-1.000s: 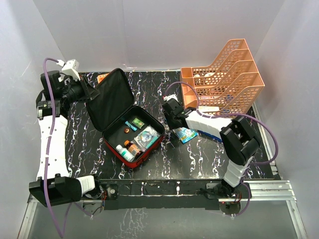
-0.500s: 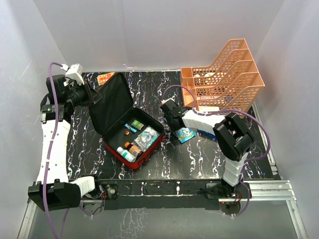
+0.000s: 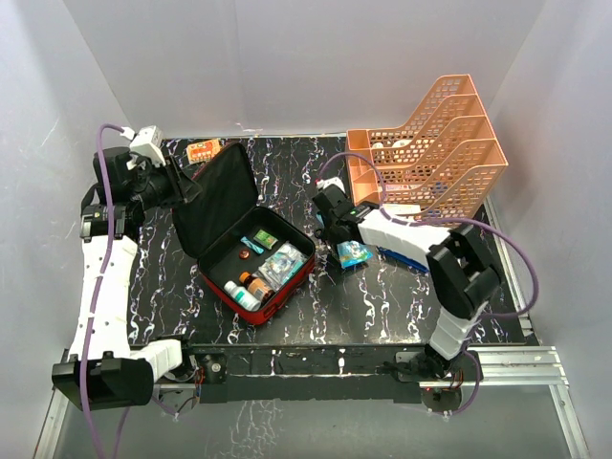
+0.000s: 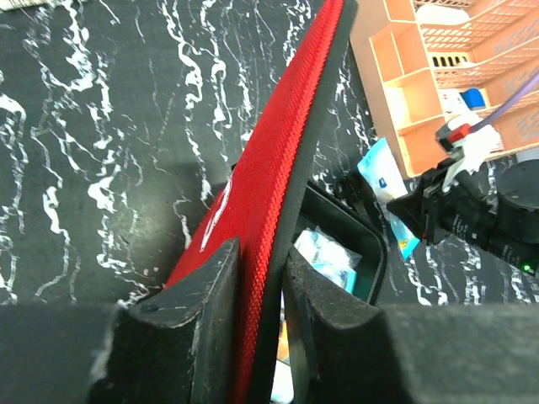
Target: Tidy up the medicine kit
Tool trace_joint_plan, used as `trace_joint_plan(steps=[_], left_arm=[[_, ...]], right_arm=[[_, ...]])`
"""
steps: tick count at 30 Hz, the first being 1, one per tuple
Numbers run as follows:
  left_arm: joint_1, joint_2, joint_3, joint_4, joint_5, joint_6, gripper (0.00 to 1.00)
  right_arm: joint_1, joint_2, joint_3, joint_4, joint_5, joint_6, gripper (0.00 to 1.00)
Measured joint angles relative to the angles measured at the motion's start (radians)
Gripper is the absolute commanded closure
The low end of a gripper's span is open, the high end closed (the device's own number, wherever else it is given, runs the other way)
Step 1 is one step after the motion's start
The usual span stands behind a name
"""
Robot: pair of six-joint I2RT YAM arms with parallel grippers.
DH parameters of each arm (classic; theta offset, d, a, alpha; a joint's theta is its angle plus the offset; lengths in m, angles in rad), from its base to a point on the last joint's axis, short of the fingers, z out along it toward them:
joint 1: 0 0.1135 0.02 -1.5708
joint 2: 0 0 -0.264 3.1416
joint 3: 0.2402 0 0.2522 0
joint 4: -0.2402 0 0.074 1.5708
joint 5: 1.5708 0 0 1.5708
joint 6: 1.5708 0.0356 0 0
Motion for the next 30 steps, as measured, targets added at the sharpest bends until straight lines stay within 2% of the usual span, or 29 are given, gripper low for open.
trace_joint_plan(steps=[9,16,19,24,30], left_arm=[[-0.016,0.047,0.036,-0.042,0.042,-0.035,0.64],[-0.017,0.122,0.110,-0.074,0.053,-0.043,0.57],[-0.022,0.149,0.129,-0.083,0.061,-0.042,0.70],[-0.030,0.166,0.151,-0.103,0.061,-0.032,0.98],[-0.037,0.167,0.152,-0.106,0.055,-0.015,1.00]], right_arm=[[0.000,-0.284,-0.042,0.128,0.024,0.109,1.00],[0.000,-0.384,-0.099,0.225,-0.024,0.195,1.00],[0.000,-0.391,-0.114,0.247,-0.058,0.229,1.00],[0.000,-0.391,-0.114,0.262,-0.109,0.268,1.00],[0.000,-0.399,-0.114,0.291,-0.142,0.312,1.00]])
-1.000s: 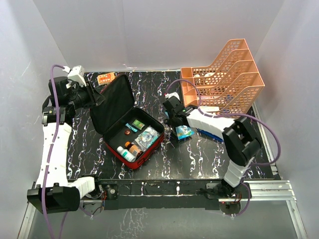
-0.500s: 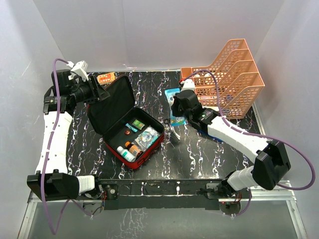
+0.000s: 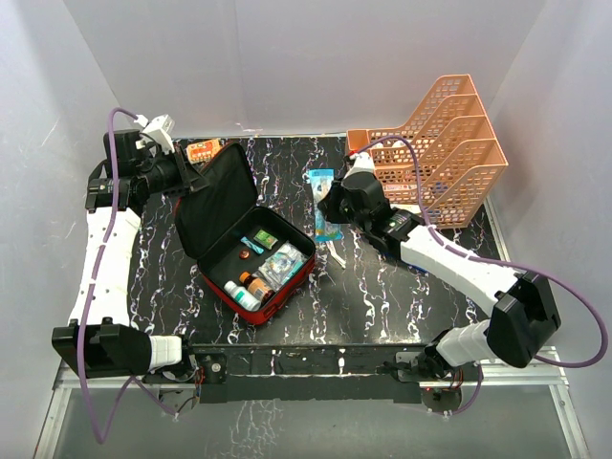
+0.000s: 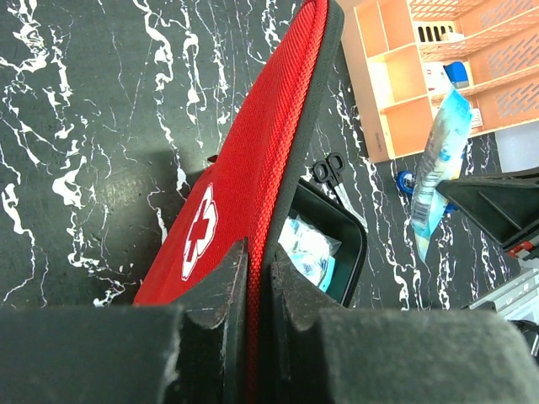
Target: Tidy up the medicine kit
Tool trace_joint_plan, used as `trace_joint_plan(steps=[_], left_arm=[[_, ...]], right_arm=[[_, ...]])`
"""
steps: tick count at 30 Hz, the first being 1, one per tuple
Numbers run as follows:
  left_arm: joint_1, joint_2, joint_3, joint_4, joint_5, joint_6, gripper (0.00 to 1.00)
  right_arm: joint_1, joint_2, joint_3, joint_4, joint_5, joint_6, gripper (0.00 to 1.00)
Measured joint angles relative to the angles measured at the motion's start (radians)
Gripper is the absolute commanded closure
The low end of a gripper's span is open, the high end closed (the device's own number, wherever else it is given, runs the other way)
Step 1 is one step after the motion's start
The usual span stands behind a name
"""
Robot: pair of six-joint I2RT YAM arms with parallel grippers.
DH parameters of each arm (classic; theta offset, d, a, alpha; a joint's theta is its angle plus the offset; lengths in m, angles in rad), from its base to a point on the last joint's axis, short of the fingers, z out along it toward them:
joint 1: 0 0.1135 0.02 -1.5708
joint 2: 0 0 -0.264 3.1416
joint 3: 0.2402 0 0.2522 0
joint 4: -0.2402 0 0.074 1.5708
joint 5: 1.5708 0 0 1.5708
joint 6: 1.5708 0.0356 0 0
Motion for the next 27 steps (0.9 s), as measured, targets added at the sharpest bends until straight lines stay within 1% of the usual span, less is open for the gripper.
trace_joint_plan(steps=[5,14,19,27], left_arm=[[-0.001,-0.005,0.000,0.002,-0.042,-0.027,1.00],[-0.005,-0.027,0.000,-0.018,-0.277,-0.218,1.00],[-0.005,-0.027,0.000,-0.017,-0.329,-0.293,1.00],[-0.005,-0.028,0.005,-0.028,-0.423,-0.367,1.00]], right_arm=[[0.000,-0.034,-0.029,0.048,0.000,0.045,1.00],[0.000,-0.040,-0.032,0.106,-0.005,0.114,1.00],[0.000,-0.035,-0.032,0.129,-0.010,0.138,1.00],[0.000,-0.004,-0.026,0.156,-0.021,0.185,1.00]])
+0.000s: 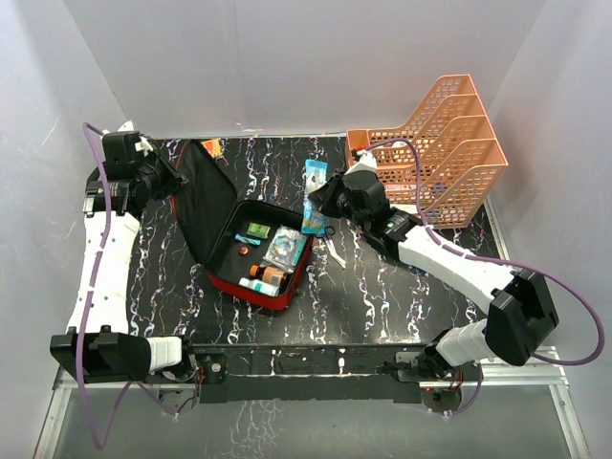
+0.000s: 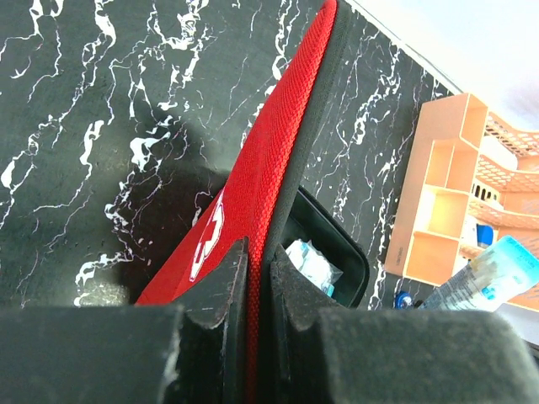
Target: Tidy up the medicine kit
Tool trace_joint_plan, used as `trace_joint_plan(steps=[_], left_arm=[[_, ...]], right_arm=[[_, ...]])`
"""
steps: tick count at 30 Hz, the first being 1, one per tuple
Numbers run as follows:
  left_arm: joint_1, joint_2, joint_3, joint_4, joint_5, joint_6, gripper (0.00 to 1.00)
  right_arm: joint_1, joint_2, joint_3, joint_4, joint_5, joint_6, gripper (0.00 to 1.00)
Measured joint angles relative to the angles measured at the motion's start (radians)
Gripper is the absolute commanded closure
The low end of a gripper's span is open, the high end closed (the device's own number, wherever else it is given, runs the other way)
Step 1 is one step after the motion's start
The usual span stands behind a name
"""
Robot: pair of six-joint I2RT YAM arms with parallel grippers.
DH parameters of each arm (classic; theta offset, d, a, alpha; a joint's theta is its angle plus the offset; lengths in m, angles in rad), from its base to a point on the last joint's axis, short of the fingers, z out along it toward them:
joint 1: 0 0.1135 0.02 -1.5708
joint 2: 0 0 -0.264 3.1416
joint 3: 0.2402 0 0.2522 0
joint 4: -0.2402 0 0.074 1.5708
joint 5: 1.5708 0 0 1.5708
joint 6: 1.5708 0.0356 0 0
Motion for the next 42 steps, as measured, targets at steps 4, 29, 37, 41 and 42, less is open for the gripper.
trace_joint_plan(steps=[4,29,37,41,42], left_arm=[[0.000,0.000,0.012,-0.005,-0.020,-0.019,1.00],[0.000,-0.008,0.042,-0.079,0.198,0.164,0.90],[0.000,-0.006,0.096,-0.146,0.192,0.197,0.99],[0.000,0.005,0.125,-0.172,0.189,0.203,0.99],[0.000,0.007,0.128,-0.176,0.189,0.205,0.99]], right_arm=[[0.000,0.029,0.022,0.016,-0.017,0.027,1.00],[0.148,0.320,0.277,0.598,-0.114,0.281,1.00],[0.194,0.444,0.365,0.809,-0.055,0.338,1.00],[0.200,0.511,0.378,0.865,-0.064,0.385,1.00],[0.200,0.525,0.378,0.877,-0.067,0.398,1.00]])
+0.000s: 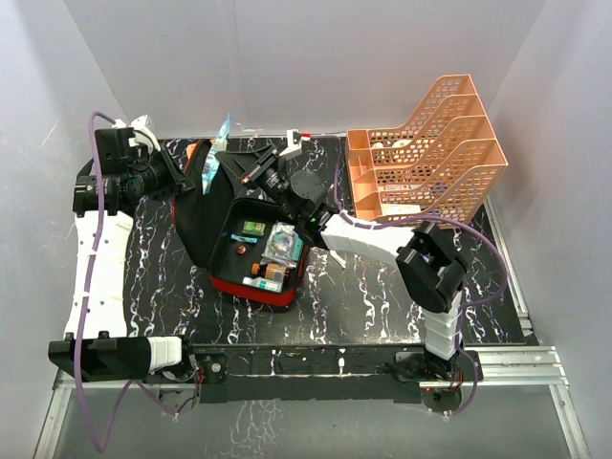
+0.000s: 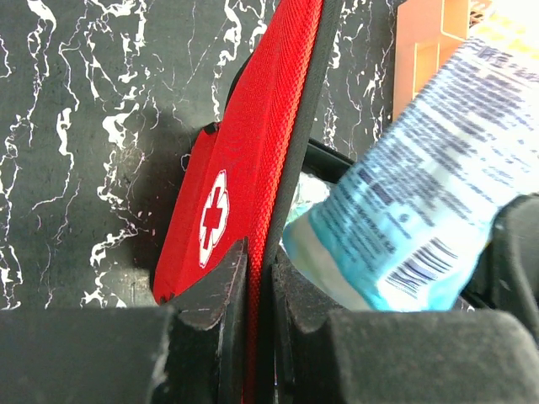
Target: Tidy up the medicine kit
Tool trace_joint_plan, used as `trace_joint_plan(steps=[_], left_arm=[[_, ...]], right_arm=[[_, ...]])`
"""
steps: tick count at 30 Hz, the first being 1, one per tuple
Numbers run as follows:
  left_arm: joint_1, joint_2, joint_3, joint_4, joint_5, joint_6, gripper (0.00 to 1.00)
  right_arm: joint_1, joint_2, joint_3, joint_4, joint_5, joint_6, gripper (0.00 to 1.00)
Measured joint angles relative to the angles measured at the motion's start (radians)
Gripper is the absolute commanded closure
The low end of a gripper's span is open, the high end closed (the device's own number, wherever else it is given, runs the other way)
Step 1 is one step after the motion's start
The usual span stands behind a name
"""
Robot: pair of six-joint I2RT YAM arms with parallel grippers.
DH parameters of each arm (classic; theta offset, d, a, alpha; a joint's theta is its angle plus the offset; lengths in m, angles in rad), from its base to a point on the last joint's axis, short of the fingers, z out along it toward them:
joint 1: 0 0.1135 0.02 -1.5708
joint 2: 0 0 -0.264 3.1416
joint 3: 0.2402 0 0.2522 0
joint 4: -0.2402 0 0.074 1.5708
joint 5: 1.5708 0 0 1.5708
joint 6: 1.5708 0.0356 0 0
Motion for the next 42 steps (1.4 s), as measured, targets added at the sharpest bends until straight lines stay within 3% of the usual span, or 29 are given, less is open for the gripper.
trace_joint_plan(steps=[22,42], left_arm=[[0.000,0.010,0.000,-0.036,0.000,0.008,1.00],[0.000,0.016,0.017,-0.051,0.000,0.007,1.00]], right_arm=[[0.012,0.084,0.020,0.210,-0.089,0.051,1.00],[0.048,0.132,0.008,0.187,-0.121,0.135,1.00]])
